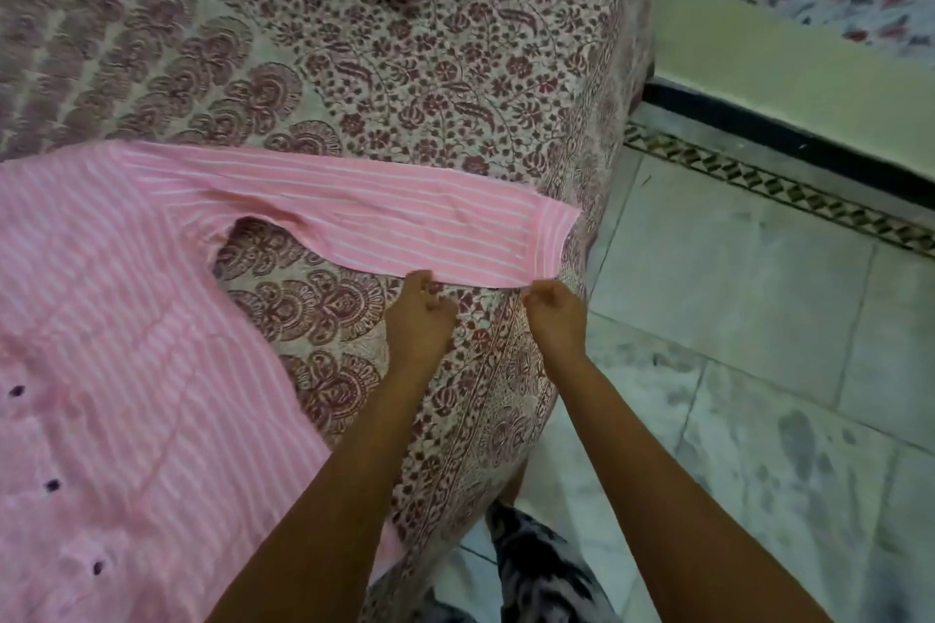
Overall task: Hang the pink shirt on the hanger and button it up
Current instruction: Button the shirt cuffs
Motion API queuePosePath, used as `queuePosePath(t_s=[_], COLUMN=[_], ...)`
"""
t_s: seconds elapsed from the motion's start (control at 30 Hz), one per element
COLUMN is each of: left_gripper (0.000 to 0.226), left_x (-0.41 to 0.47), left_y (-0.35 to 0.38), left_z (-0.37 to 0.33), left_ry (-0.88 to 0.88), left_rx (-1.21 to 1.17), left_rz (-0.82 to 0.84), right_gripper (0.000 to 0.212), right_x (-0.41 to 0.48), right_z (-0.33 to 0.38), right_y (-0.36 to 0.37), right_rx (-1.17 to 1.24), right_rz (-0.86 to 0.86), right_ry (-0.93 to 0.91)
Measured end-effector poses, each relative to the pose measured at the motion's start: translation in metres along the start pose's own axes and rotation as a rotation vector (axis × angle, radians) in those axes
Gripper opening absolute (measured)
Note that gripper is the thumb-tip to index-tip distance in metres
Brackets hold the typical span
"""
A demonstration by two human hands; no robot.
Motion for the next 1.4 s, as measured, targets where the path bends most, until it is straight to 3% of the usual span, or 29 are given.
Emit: queuePosePath(t_s=[0.13, 0.27, 0.37, 0.57, 0.67, 0.83, 0.97, 1.03, 1.1, 1.23, 1.3, 1.4], left_gripper=[0.053, 0.053, 0.043, 0.011, 0.015, 0.021, 0.038, 0.030, 0.018, 0.011, 0.023, 0.022], left_x=[0.018, 0.028, 0.039, 0.056, 0.055, 0.024, -0.012, -0.029, -0.045, -0.082, -0.090, -0.093], left_y=[0.006, 0.011, 0.008, -0.003, -0.022, -0.055, -0.073, -0.072, -0.061, -0.029, -0.023, -0.023], left_z=[-0.003, -0.012, -0.014, 0.001, 0.001, 0.018, 0.022, 0.040, 0.061, 0.066, 0.064, 0.062], left_ry=[0.020, -0.011, -0.034, -0.009, 0.011, 0.012, 0.078, 0.021, -0.107, -0.205, -0.174, -0.174], left_rx=[-0.002, -0.056, -0.077, -0.183, -0.193, -0.296, -0.389, -0.358, -0.365, -0.540, -0.607, -0.641], left_rz=[-0.173, -0.247, -0.279, -0.149, -0.142, -0.142, -0.025, 0.000, 0.079, 0.373, 0.422, 0.387], right_gripper=[0.047, 0.066, 0.055, 0.012, 0.041, 0.036, 0.013, 0.021, 0.016, 0.009, 0.010, 0.014], right_x=[0.037, 0.051, 0.057, 0.046, 0.030, -0.022, -0.077, -0.098, -0.118, -0.143, -0.145, -0.142], right_z=[-0.012, -0.022, -0.018, -0.022, -0.025, -0.024, -0.030, -0.039, -0.044, -0.051, -0.056, -0.052], right_y=[0.006, 0.027, 0.026, 0.008, -0.001, -0.002, 0.014, 0.031, 0.048, 0.060, 0.055, 0.043], right_rx=[0.051, 0.303, 0.321, 0.266, 0.357, 0.462, 0.710, 0.869, 0.959, 0.789, 0.680, 0.489], right_rz=[-0.030, 0.083, 0.119, 0.051, -0.007, -0.003, 0.076, 0.135, 0.206, 0.286, 0.237, 0.148], right_ry=[0.160, 0.323, 0.268, 0.201, 0.170, 0.189, 0.315, 0.424, 0.557, 0.549, 0.453, 0.268])
Point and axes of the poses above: each hand's wrist, its own x-axis towards the middle knuckle, its own y-axis out of the palm, z = x × y, the point moved 9 cm from there along x, towards the middle knuckle, and after that the axes turned 4 degrees about -z, right-handed, at the moved point
